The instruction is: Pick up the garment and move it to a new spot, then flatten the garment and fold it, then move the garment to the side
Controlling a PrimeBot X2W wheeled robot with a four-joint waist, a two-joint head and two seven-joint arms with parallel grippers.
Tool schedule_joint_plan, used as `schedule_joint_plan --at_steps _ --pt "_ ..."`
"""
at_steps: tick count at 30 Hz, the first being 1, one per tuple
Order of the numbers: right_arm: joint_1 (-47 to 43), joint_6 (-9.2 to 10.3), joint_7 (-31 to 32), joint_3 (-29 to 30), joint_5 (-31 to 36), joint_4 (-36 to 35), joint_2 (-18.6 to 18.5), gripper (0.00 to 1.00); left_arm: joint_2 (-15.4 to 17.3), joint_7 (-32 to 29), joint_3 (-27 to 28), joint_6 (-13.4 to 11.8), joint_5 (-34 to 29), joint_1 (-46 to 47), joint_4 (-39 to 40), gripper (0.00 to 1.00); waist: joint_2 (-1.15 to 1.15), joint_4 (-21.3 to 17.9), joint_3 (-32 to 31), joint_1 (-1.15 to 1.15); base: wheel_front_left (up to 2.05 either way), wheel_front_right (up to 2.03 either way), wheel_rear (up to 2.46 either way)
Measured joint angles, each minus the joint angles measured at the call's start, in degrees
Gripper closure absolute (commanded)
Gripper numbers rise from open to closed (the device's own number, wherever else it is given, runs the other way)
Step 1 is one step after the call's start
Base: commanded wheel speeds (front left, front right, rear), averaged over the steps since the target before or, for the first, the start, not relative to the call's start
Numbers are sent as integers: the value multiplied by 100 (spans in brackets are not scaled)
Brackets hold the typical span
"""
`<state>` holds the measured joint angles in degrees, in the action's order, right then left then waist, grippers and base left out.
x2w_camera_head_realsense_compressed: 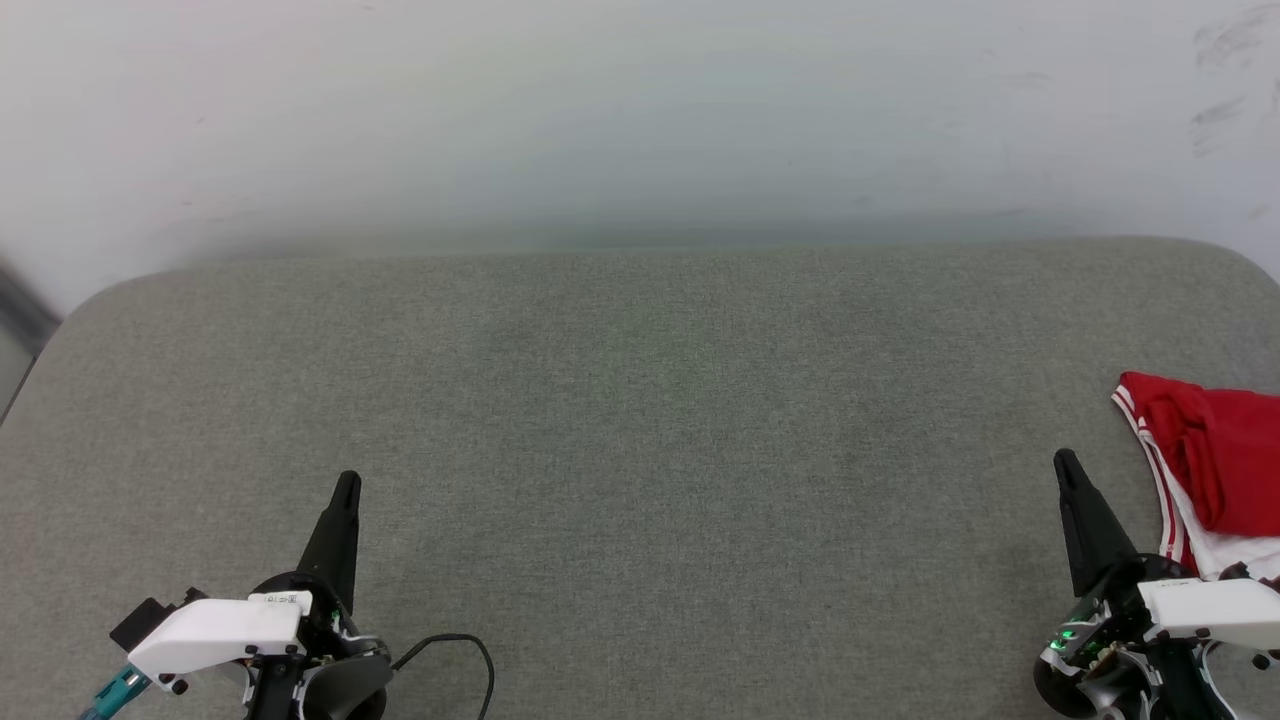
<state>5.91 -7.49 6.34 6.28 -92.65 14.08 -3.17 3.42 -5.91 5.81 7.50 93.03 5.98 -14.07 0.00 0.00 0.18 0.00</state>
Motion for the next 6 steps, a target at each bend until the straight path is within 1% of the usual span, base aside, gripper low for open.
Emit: schedule_joint_plan --at_steps 6 --pt "0 0 1 3 0 0 1 100 -5 -4 8 0 -1 1 0 100 0 0 0 0 0 0 0"
